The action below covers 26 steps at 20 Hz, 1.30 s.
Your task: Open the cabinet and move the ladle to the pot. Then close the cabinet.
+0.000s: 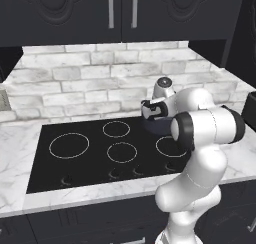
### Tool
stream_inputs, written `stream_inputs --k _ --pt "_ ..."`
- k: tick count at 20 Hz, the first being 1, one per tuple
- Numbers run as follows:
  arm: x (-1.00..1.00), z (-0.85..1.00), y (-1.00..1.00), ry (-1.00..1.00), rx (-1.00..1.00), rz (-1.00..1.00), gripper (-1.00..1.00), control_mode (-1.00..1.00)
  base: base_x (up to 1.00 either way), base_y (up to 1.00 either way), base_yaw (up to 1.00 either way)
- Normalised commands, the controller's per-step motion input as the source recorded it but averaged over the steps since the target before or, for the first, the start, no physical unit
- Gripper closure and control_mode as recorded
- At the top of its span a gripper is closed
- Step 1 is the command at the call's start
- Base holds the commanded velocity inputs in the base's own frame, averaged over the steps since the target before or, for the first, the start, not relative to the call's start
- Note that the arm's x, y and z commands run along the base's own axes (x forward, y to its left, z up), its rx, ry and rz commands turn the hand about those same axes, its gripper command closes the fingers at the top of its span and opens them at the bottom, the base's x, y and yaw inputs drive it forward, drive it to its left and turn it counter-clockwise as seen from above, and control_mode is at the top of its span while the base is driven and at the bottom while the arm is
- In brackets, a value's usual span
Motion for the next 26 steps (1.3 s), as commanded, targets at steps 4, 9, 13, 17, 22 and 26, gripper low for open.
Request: stream_inputs --k 4,9,13,17,22,26 --pt "0.13 -0.11 0.00 0.00 0.00 0.00 1.00 -1.00 0.00 0.00 0.00" --pt "0.12 -0.10 0.00 0.00 0.00 0.00 -1.00 -1.00 0.00 0.00 0.00" --pt "0.15 -0.08 0.00 0.00 0.00 0.00 -1.00 -1.00 0.00 0.00 0.00" --pt "0.25 -0.04 -0.02 0.00 0.00 0.00 -1.00 -1.00 0.00 0.00 0.00" --pt "0.24 -0.01 -0.13 -0.03 0.00 0.00 -1.00 -1.00 0.00 0.00 0.00" --pt "-0.10 0.13 -0.12 -0.06 0.00 0.00 -1.00 -1.00 0.00 0.00 0.00"
